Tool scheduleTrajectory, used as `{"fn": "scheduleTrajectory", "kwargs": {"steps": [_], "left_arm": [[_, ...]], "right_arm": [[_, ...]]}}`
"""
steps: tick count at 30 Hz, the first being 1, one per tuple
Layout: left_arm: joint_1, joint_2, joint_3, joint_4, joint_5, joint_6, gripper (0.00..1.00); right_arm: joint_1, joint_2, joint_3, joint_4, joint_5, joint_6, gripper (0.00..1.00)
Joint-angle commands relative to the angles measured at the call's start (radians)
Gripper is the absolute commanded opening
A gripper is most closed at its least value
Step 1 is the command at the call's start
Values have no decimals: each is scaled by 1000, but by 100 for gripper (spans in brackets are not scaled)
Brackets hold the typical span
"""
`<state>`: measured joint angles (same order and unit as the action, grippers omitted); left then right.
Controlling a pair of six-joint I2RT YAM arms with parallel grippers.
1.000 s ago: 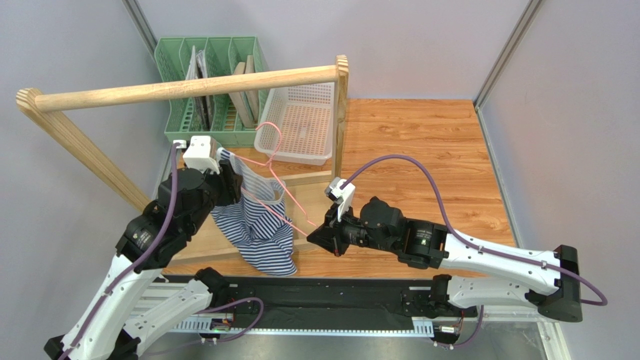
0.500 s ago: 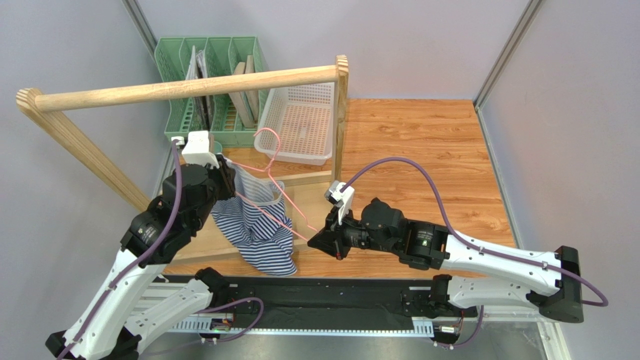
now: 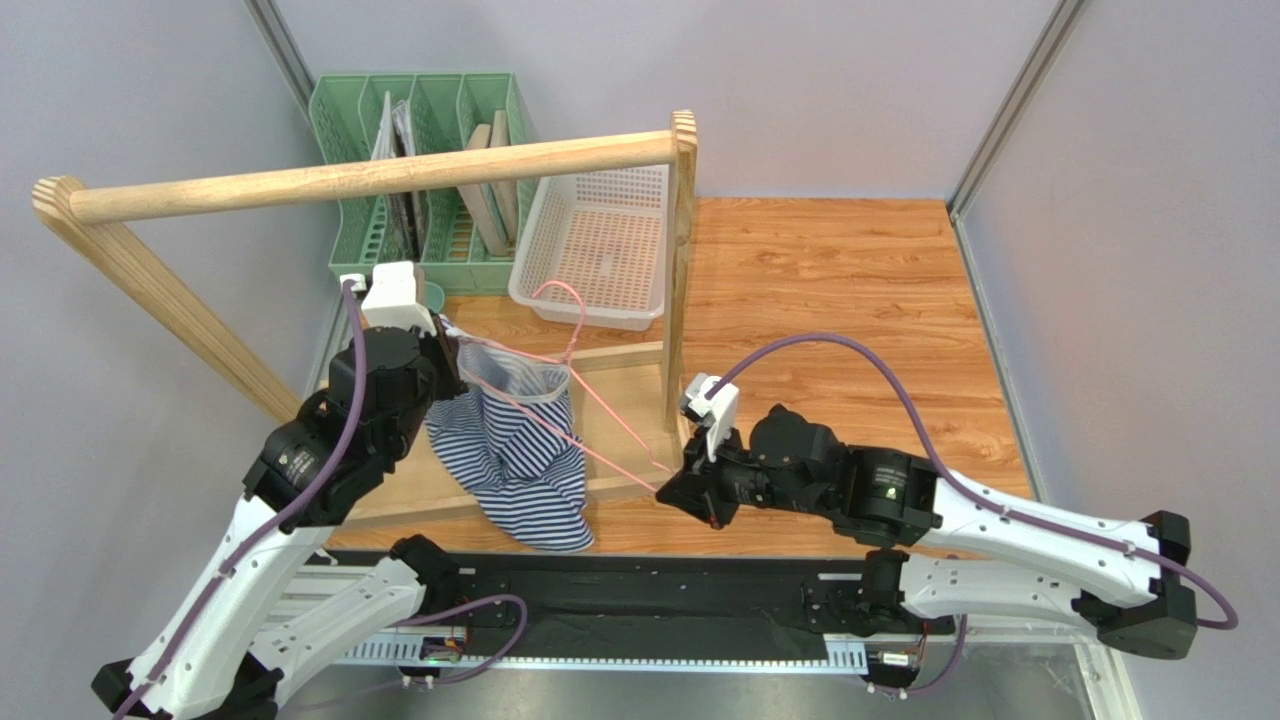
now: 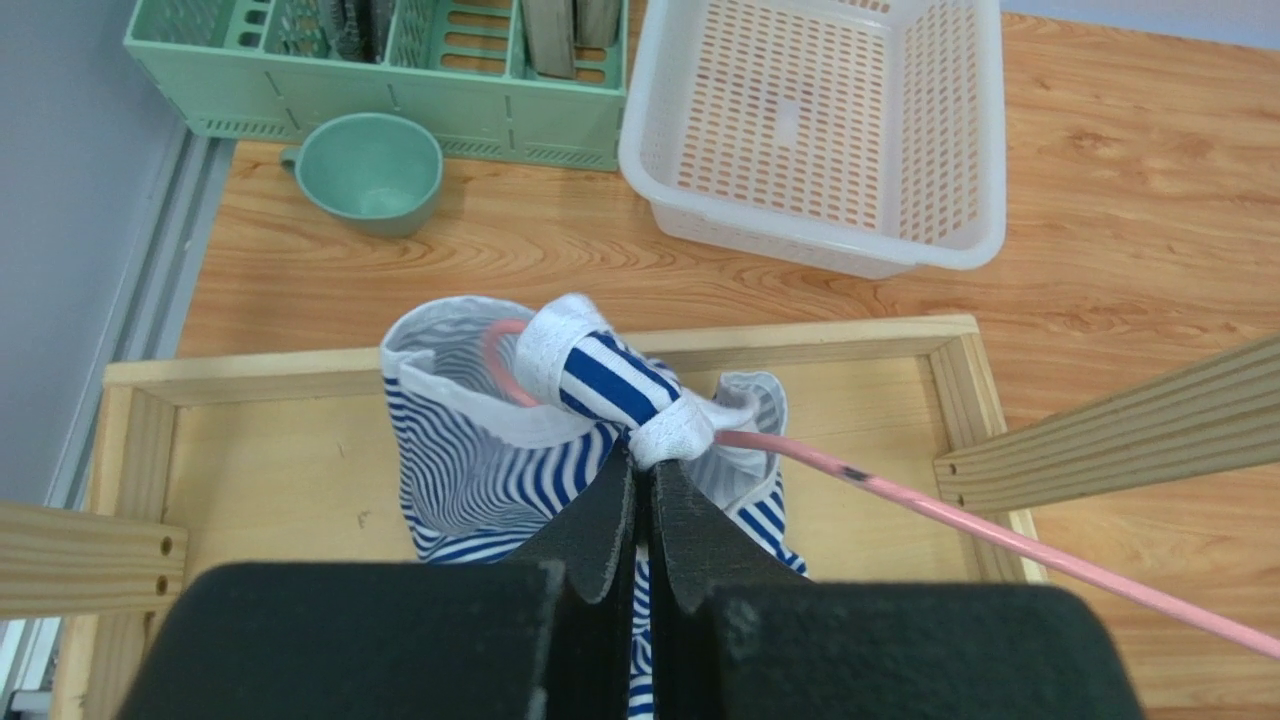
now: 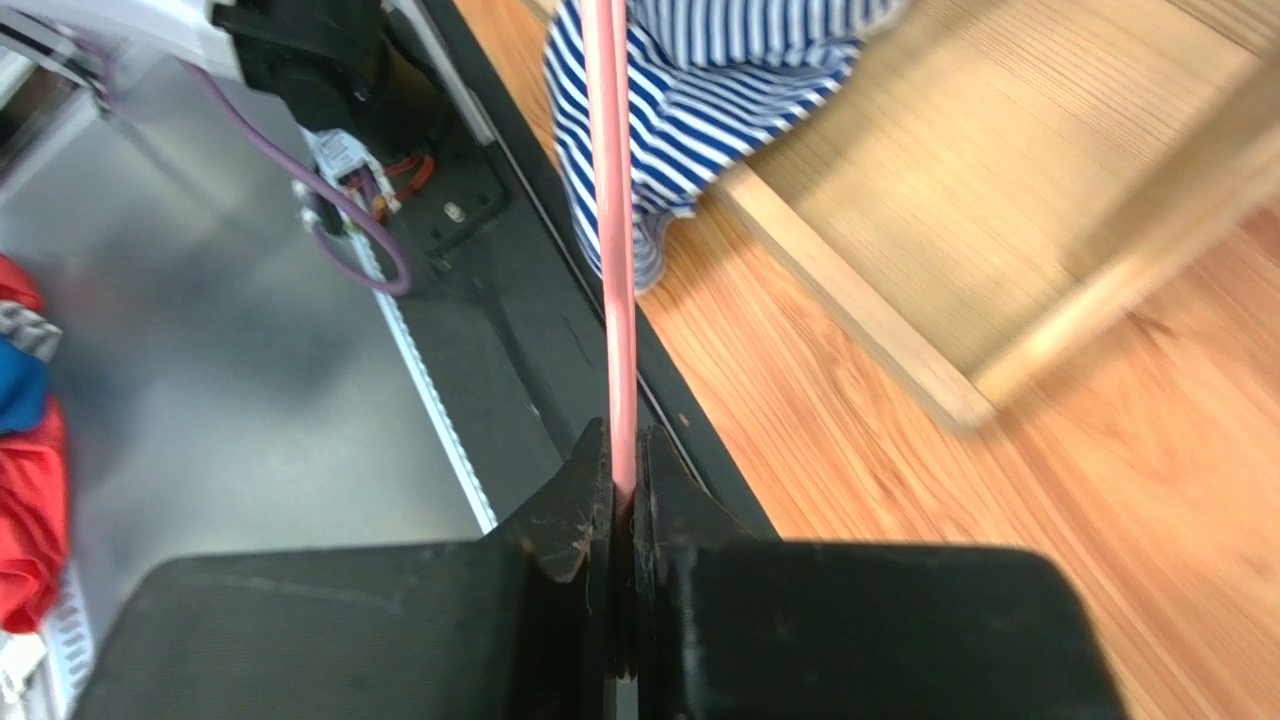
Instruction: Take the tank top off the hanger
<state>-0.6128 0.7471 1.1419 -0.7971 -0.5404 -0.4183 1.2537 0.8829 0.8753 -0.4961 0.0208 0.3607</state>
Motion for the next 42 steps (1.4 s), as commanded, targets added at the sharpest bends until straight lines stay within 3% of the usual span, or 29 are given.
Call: {"fn": "scheduleTrajectory", "kwargs": {"steps": [1, 6, 10, 14, 22, 28, 42], "left_arm": [[1, -8, 7, -8, -64, 3, 0], [1, 8, -8, -10, -125, -5, 0], [1, 28, -7, -45, -174, -59, 0], [1, 14, -37, -67, -193, -112, 0], [1, -48, -111, -41, -95, -157, 0], [1, -78, -125, -21, -35, -166, 0], [1, -101, -122, -21, 31, -169, 0]], "right_arm": [[0, -107, 82, -249, 85, -57, 0], [1, -280, 88, -282, 84, -46, 0], [1, -306, 123, -271, 62, -46, 0], [1, -262, 201, -291, 97, -66, 0], [0, -191, 385, -259, 218, -54, 0], [0, -64, 539, -351, 345, 24, 0], [1, 119, 607, -436, 533, 219, 0]]}}
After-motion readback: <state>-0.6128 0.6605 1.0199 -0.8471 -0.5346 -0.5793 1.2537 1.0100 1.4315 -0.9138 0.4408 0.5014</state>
